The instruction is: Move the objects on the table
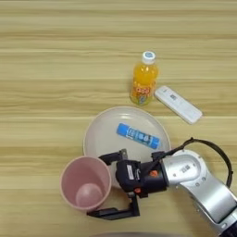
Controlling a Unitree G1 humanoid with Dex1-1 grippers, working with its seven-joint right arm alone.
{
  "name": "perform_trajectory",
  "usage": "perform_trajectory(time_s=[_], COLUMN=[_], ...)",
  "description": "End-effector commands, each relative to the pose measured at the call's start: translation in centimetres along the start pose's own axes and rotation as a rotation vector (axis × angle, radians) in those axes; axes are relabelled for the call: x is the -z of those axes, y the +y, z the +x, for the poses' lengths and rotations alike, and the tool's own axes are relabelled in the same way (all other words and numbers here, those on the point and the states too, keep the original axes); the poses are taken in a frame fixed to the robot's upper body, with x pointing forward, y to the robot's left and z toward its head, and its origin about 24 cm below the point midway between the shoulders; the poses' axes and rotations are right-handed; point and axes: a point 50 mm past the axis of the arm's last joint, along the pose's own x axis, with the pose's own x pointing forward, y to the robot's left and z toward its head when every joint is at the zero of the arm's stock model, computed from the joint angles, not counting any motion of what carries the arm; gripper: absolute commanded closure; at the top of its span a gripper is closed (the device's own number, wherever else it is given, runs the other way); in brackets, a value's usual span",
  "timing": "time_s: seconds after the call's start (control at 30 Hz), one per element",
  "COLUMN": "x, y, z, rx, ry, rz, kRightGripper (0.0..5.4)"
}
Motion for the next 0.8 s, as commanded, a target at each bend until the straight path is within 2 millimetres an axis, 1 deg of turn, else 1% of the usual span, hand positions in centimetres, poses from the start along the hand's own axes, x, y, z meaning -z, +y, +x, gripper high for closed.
perform_trajectory(time_s=[0.03, 0.13, 0.2, 0.33, 0.4, 0.53, 0.63, 0.73, 0.8], x=[-2.2, -3.0, -4.0, -6.1, -6.8, -7.7, -8.4, -9.0, -8.9], y=[-1.6, -2.1, -2.7, -4.6, -5.5, -7.1, -8.3, -9.0, -9.0], z=[-0.3, -0.6, -1.1, -2.4, -3.1, -4.6, -6.3, -7.7, -8.3], rx=[0.060, 0.089, 0.119, 0.219, 0.264, 0.357, 0.428, 0.467, 0.464], ry=[-0.064, -0.099, -0.140, -0.260, -0.299, -0.324, -0.343, -0.355, -0.349], rz=[-0.090, -0.100, -0.102, -0.069, -0.054, -0.063, -0.081, -0.085, -0.068], kRightGripper=[1.16, 1.16, 1.16, 1.16, 1.16, 1.16, 1.16, 1.16, 1.16])
